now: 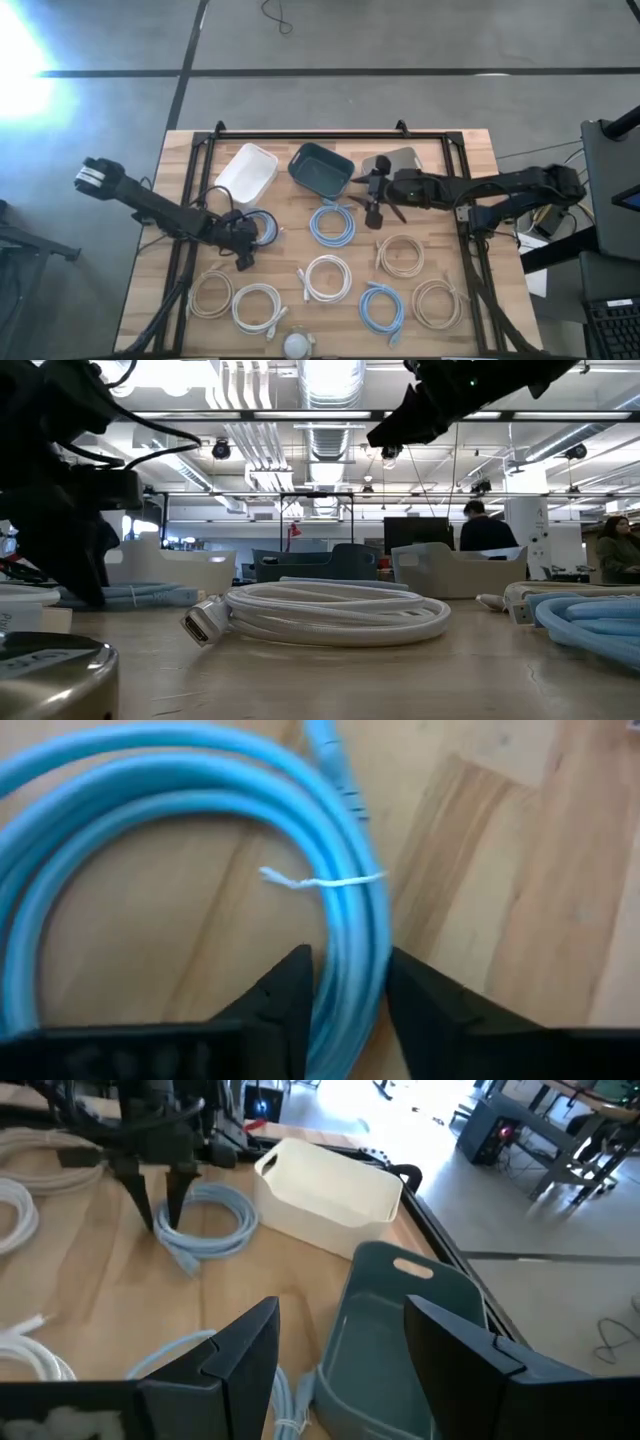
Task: Pick & Place USB Port
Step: Put the top left blue charger cable into the white bin
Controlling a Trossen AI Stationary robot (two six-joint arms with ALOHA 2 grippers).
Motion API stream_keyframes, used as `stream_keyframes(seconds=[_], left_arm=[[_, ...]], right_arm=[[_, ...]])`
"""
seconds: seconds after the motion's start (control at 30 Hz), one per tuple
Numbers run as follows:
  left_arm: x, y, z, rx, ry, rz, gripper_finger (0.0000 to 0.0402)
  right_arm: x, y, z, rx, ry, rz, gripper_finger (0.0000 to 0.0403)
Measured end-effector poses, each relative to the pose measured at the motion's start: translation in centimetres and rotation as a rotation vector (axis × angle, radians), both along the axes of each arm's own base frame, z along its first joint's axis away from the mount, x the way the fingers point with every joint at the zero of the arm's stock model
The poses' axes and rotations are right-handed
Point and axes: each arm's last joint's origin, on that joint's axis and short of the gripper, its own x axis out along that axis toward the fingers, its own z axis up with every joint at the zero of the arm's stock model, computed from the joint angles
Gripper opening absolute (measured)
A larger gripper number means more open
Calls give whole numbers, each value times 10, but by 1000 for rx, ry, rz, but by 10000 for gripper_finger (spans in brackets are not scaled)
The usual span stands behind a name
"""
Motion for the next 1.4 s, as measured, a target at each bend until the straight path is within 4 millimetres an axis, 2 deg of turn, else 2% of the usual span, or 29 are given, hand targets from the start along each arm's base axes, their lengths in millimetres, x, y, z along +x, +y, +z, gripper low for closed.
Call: stream_keyframes(seconds=[0.13, 0.17, 0.23, 0.37, 0.53, 0.7, 0.83, 1.0, 1.23, 1.4], left_arm=[[7, -3, 8, -37, -50, -19, 27], [8, -4, 10, -44, -50, -23, 24], [12, -6, 16, -41, -69, -35, 24], [28, -12, 40, -6, -160, -82, 24], [45, -13, 83, 242, -237, -100, 24], [53, -4, 127, 543, -299, 122, 35], [57, 8, 145, 619, -338, 266, 41], [59, 33, 138, 601, -302, 407, 39], [48, 77, 103, 609, -189, 624, 40], [38, 93, 73, 604, -169, 706, 40]], right_arm=[[3, -2, 0, -24, 8, 1, 210], [3, -3, 1, -25, 8, -2, 210], [3, -5, 1, -25, 6, -9, 210], [-1, -10, 6, -26, -13, -26, 210], [-3, -12, 10, -27, -28, -35, 210], [-4, -12, 11, -27, -31, -35, 210], [-4, -12, 11, -40, -28, -30, 210], [-4, -12, 11, -47, -27, -27, 210], [-4, -12, 11, -44, -28, -29, 210], [-4, -12, 11, -44, -28, -28, 210]])
